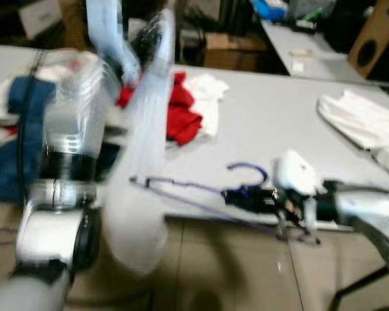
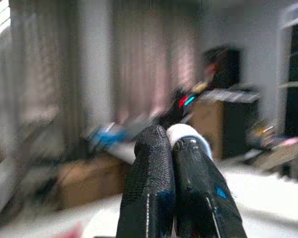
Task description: Hang hanger
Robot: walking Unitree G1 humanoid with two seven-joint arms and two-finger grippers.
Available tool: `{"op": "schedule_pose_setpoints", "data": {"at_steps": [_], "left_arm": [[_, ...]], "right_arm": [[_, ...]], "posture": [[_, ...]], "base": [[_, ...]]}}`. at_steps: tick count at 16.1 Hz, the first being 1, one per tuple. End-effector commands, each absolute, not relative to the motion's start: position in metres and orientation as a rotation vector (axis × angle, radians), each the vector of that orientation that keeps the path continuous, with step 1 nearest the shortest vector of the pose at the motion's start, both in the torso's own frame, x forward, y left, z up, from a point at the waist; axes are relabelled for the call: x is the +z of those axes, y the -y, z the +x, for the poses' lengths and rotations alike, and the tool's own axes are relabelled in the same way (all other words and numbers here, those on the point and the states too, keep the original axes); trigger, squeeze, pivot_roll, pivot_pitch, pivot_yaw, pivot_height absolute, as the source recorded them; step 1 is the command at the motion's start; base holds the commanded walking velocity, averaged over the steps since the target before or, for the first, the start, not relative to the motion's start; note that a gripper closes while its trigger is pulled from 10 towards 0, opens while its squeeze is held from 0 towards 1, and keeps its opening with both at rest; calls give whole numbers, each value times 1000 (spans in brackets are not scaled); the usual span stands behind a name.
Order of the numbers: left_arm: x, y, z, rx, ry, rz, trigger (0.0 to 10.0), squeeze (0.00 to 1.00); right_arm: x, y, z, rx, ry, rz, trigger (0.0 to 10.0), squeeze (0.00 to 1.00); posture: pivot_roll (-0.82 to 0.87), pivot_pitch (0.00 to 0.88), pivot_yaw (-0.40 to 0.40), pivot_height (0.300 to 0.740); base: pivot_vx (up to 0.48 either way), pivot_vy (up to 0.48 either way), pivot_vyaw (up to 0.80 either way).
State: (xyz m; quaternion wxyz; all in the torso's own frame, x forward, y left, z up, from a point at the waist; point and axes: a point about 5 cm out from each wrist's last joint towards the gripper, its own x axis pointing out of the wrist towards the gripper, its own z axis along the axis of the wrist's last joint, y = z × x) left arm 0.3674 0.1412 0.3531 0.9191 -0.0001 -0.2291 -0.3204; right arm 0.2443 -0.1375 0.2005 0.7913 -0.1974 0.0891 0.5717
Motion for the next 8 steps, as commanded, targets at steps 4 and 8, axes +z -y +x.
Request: {"op": "schedule_pose_setpoints", "data": {"at_steps": [4,8], "left_arm": [[432,-143,320,-878,759,-51,10000,0],[440,-169,292,-897,824,-57,10000,0]], "right_arm": [[264,148,338,735,83,-547,10000,0],[365,159,374,420,482,-533,10000,0]], "posture": [[70,0,-54,740],[94,0,-92,740]], "base": [[429,0,0],[425,0,0]]}}
